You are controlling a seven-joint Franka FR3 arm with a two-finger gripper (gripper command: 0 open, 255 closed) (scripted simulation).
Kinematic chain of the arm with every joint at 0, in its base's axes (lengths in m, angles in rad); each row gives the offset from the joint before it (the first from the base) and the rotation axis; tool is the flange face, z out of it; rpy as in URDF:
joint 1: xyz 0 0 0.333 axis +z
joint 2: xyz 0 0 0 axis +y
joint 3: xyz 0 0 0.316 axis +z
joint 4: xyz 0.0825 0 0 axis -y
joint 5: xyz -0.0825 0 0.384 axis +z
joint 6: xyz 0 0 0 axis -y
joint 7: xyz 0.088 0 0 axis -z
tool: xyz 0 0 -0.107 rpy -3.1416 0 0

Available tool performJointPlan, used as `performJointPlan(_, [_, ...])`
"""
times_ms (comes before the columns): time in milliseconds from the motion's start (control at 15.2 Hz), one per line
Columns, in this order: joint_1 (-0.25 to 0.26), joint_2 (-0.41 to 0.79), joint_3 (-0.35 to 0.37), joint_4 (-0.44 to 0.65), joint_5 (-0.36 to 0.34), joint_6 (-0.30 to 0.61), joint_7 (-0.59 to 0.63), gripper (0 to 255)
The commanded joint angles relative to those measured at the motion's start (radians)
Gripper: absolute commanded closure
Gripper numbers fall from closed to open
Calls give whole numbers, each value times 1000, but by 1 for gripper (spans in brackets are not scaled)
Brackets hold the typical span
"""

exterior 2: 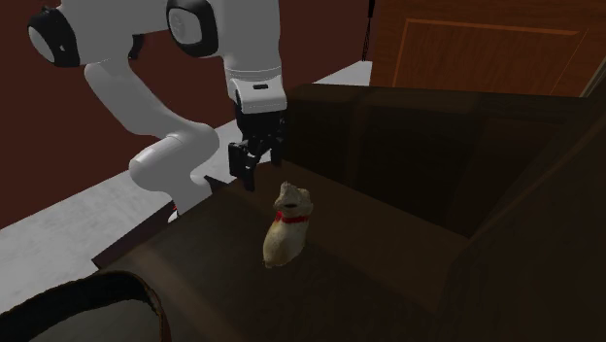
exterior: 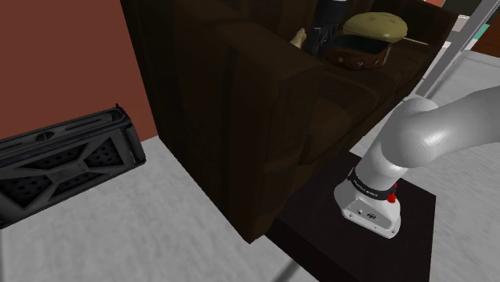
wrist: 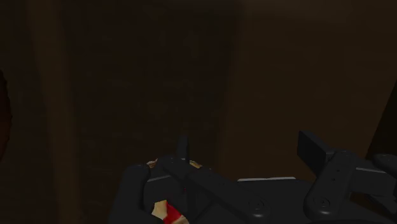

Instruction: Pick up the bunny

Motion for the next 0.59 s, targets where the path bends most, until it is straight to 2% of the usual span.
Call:
performJointPlan(0, [0,0,0,0,0,0,0,0])
performJointPlan(528, [20,307,-254,385,222,-124,-149,0])
